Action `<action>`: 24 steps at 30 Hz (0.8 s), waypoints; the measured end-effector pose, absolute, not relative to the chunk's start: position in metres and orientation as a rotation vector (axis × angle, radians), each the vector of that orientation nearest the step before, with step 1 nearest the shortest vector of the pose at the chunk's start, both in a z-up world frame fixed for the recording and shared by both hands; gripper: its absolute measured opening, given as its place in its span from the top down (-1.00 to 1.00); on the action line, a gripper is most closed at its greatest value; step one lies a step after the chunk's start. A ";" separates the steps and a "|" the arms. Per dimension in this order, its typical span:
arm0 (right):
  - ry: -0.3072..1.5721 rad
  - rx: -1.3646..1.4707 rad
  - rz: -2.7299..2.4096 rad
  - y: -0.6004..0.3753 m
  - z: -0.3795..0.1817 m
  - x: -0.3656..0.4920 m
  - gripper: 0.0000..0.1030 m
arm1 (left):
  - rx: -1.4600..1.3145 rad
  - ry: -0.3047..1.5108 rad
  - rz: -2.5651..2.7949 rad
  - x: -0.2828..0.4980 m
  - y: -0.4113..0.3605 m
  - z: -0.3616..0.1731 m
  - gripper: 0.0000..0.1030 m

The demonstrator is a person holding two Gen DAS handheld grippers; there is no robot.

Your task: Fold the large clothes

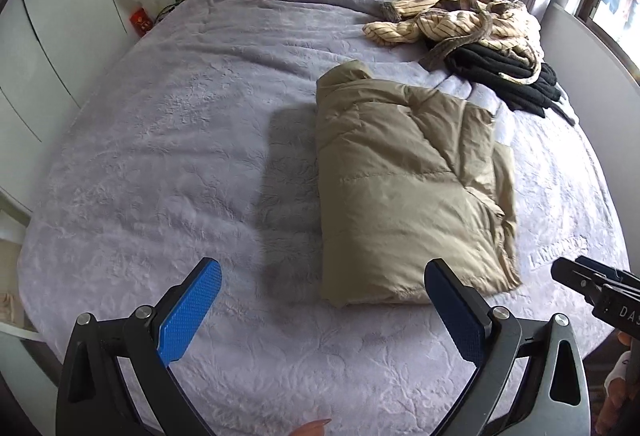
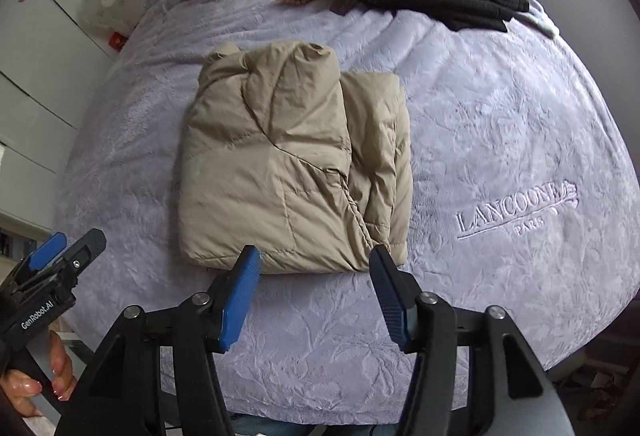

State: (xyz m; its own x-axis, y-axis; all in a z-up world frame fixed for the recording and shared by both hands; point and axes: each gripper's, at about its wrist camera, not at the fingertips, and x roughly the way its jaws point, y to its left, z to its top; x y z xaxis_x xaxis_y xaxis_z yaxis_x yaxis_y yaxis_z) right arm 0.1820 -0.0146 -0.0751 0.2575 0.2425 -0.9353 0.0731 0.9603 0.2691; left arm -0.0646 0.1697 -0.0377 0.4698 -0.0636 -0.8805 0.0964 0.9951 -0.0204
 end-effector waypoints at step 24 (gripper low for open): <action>1.166 0.178 0.069 -0.013 -0.016 0.185 -0.99 | 0.044 1.034 -0.024 -0.079 0.165 0.019 -0.97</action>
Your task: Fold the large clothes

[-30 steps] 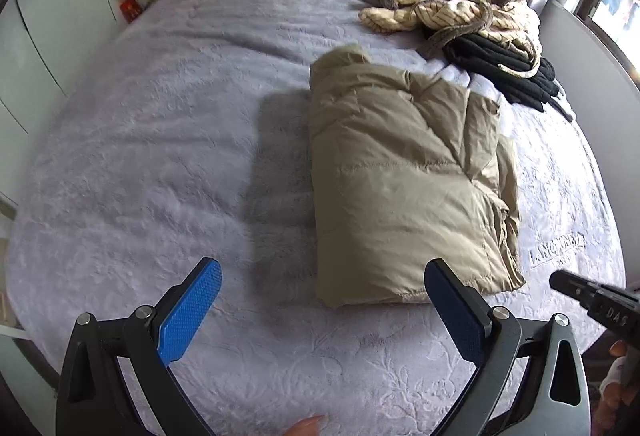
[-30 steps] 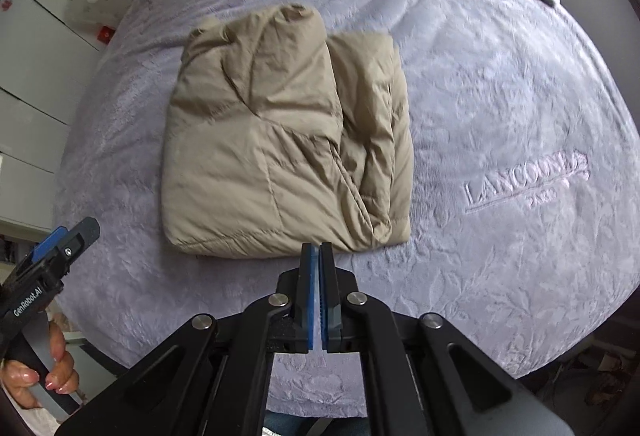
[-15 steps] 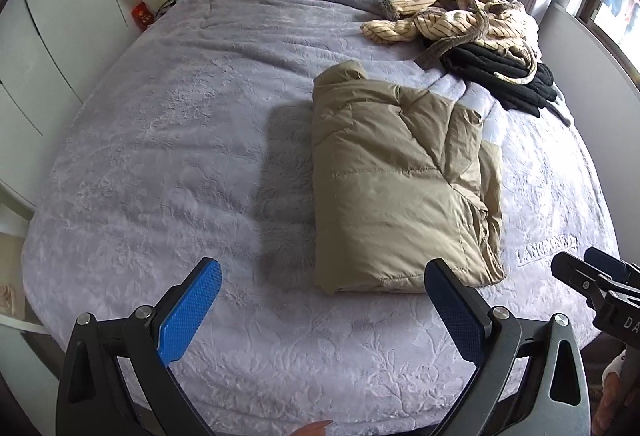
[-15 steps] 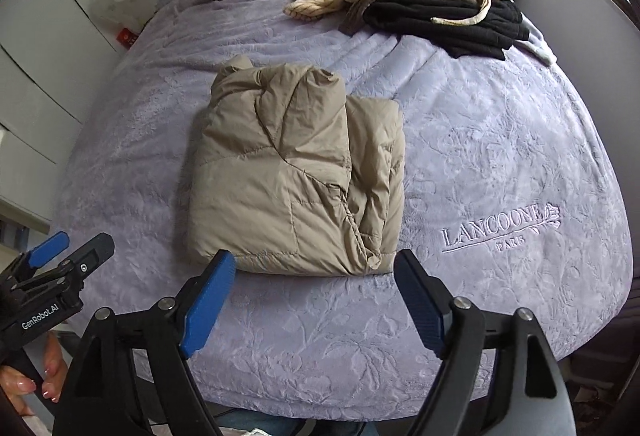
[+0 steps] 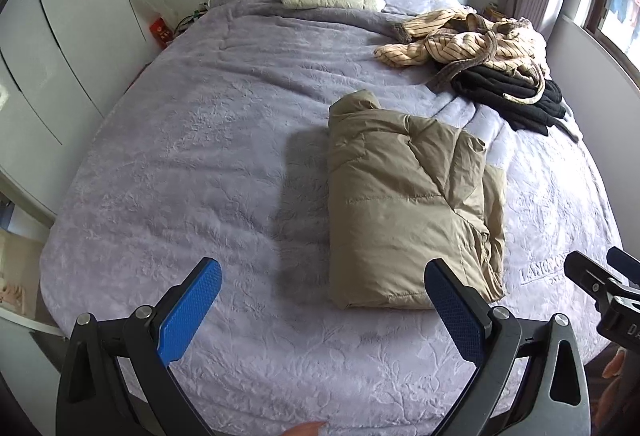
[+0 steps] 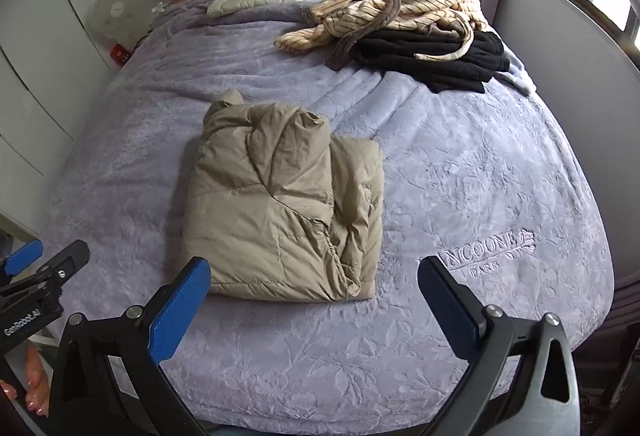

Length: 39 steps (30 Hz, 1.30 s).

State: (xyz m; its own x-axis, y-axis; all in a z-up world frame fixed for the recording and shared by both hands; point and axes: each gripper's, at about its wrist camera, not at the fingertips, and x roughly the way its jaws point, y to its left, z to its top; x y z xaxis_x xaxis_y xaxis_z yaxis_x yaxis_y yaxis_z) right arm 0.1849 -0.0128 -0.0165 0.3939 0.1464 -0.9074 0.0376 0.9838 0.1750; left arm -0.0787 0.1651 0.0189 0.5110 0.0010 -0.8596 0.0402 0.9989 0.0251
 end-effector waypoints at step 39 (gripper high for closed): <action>1.104 0.145 0.053 -0.010 0.007 0.180 -0.99 | 0.031 0.993 -0.001 -0.094 0.164 0.037 -0.97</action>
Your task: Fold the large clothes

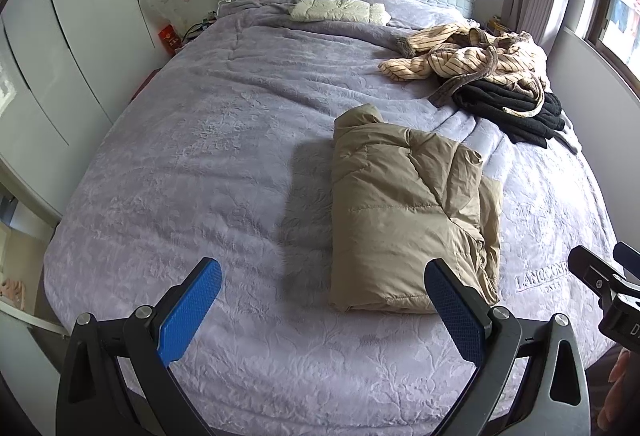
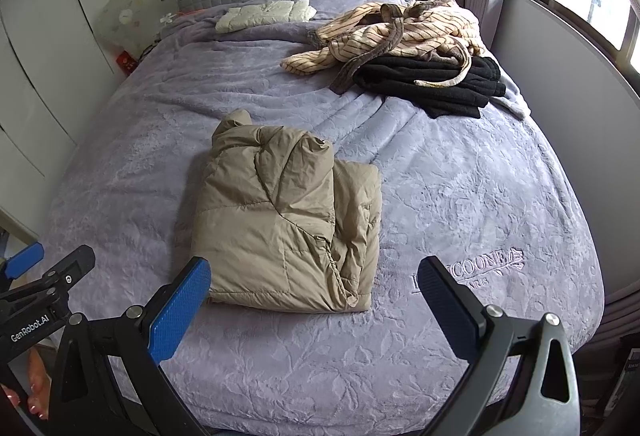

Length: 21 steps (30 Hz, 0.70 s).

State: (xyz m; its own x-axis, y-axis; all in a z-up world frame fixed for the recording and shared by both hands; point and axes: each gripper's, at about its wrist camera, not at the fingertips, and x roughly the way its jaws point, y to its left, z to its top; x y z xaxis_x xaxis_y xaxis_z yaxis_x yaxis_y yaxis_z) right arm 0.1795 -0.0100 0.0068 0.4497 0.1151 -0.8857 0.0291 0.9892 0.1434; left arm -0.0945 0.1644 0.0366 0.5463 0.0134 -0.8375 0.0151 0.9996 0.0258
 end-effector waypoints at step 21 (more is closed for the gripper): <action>1.104 0.146 0.061 -0.011 0.006 0.178 -0.99 | 0.029 0.994 0.006 -0.097 0.164 0.038 -0.97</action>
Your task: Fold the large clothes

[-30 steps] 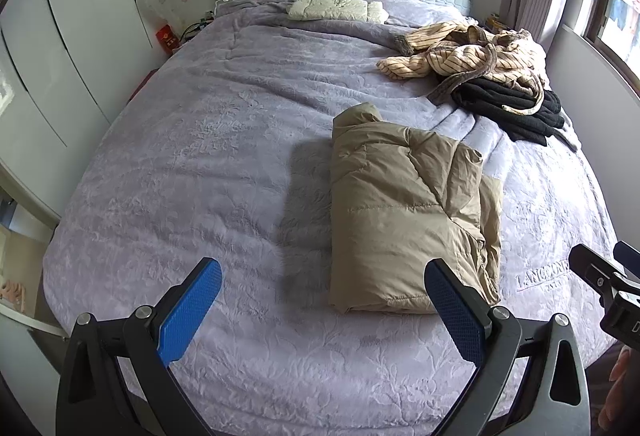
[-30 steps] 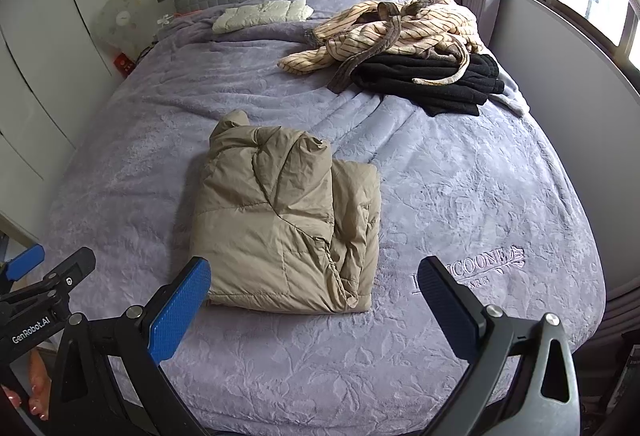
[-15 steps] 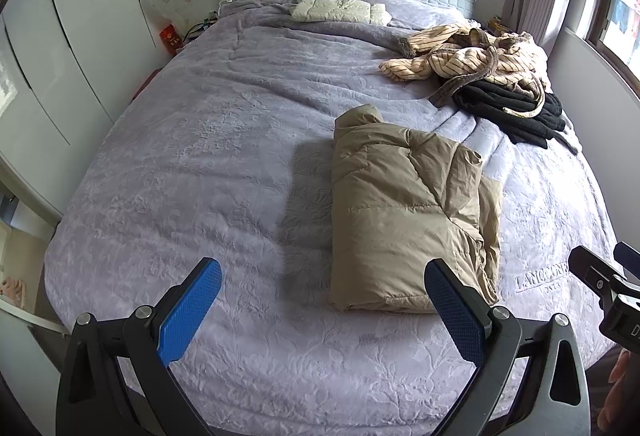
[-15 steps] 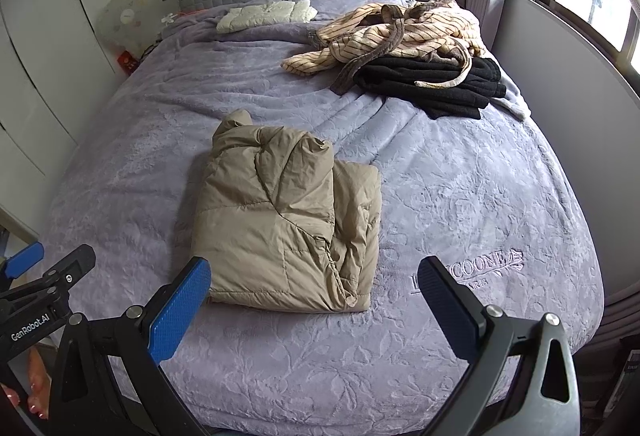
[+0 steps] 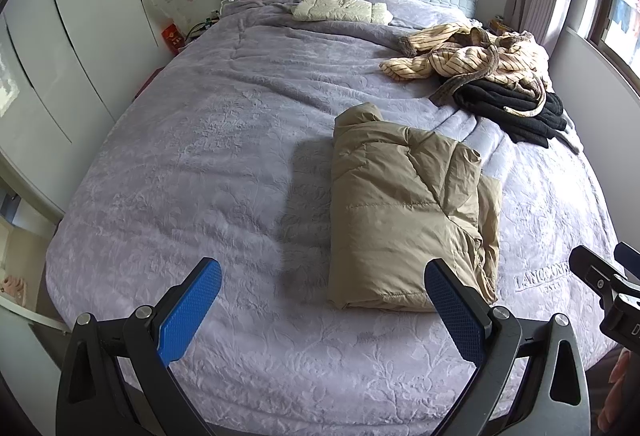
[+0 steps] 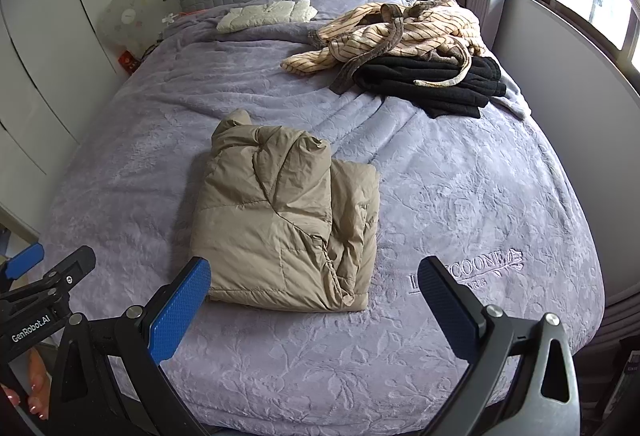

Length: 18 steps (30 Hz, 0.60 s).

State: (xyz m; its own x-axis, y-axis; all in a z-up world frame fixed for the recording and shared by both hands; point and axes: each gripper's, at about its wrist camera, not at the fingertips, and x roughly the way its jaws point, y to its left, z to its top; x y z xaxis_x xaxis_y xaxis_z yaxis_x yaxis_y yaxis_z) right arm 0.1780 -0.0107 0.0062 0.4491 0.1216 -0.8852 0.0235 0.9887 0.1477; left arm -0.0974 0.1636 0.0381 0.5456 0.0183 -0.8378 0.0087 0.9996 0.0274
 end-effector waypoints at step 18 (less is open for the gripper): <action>1.106 0.147 0.063 -0.011 0.007 0.178 -0.99 | 0.033 0.994 0.005 -0.097 0.164 0.038 -0.97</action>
